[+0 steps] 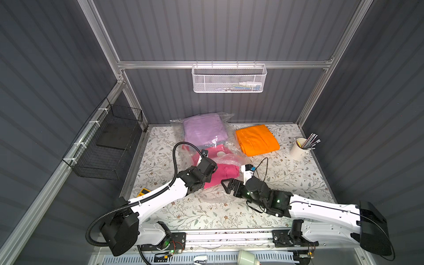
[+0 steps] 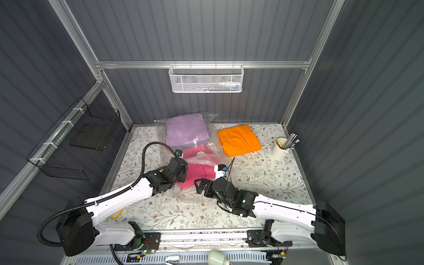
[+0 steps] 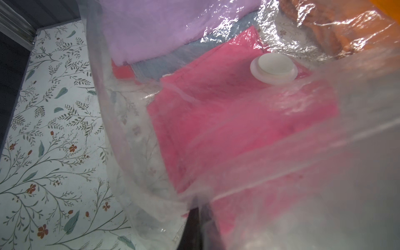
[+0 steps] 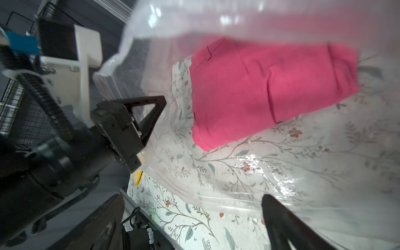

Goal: Take the trousers out of the vacuum bag
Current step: Take out the trousers from the vacuum bag.

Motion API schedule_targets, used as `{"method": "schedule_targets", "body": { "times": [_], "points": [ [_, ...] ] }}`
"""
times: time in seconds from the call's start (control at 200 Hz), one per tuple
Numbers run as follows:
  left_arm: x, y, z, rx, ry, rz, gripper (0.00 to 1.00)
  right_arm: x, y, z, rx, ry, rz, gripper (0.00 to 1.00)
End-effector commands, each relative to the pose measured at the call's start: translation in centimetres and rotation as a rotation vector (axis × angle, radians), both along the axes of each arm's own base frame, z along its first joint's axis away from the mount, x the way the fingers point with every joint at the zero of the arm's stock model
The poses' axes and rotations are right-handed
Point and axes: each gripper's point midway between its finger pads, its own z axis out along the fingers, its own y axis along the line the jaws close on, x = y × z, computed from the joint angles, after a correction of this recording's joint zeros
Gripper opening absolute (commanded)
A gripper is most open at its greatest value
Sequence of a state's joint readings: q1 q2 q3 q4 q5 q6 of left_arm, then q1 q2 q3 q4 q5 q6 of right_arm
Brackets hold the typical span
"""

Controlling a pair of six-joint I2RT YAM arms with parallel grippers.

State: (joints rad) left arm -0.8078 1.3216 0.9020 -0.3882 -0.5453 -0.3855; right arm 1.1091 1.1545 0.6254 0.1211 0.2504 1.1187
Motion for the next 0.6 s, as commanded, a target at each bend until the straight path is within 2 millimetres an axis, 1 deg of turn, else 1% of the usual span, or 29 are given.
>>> {"method": "schedule_targets", "body": {
  "times": [0.0,0.16,0.245,0.38,0.535,0.595],
  "points": [
    [0.5,-0.3,0.9,-0.007,-0.014,-0.010,0.00,0.8,0.0,-1.3,0.036,0.039,-0.080,0.98],
    [0.3,-0.1,1.0,-0.006,-0.013,-0.013,0.00,1.8,0.3,-3.2,0.018,0.096,-0.128,0.98],
    [0.4,-0.2,1.1,-0.006,-0.017,-0.018,0.00,2.3,1.1,-4.4,0.023,0.134,-0.133,0.97],
    [0.5,-0.5,1.3,-0.005,-0.016,-0.027,0.00,3.1,2.3,-5.5,0.015,0.171,-0.153,0.94],
    [0.4,-0.5,1.4,-0.010,-0.019,-0.030,0.00,4.1,2.3,-6.7,0.019,0.206,-0.227,0.91],
    [0.4,-0.4,1.5,-0.009,-0.022,-0.027,0.00,4.7,2.3,-6.9,0.017,0.209,-0.248,0.87]
  ]
}}
